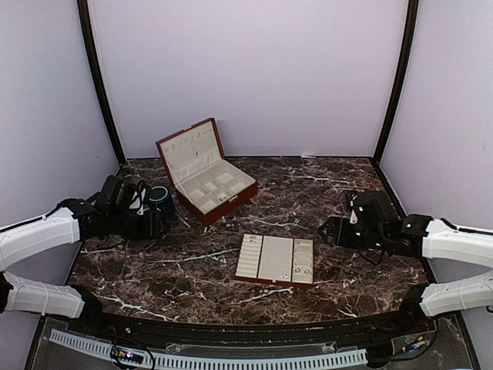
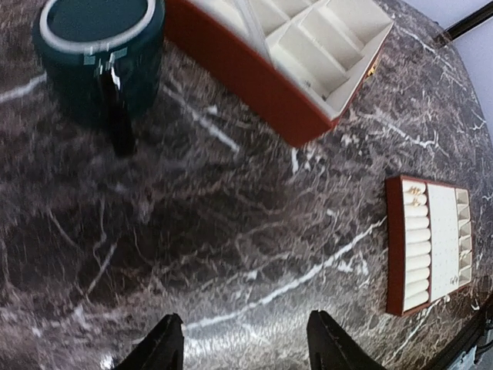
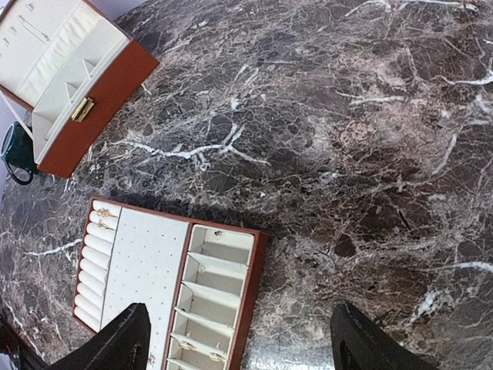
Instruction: Organize the mixed jewelry
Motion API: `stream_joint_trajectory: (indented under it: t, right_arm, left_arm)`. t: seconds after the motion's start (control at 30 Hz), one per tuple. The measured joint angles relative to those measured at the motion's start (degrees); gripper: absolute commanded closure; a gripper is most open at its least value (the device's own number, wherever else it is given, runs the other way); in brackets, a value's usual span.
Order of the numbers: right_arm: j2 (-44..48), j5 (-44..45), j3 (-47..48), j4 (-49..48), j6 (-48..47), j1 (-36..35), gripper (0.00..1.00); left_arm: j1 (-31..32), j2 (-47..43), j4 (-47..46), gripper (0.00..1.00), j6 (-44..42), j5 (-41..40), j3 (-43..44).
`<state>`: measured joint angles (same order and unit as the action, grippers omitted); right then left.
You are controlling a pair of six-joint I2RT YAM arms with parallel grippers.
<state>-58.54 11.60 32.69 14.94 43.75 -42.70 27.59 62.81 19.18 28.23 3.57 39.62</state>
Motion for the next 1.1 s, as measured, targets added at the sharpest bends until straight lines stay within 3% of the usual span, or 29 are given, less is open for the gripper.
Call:
stream_joint_trajectory:
  t: [0.4,1.1]
  right_arm:
    - [-1.68,-0.46,-1.2,-1.79,2.27,-0.59,0.21]
    - [-4.68,0.35,-1.2,-4.24,3.65,-4.17,0.21]
  left_arm:
    - [14.97,-4.7,8.9,0.48,11.41,3.23,-7.72]
    - [18.45,2.27,9.46,0.76,14.23,3.1,-11.06]
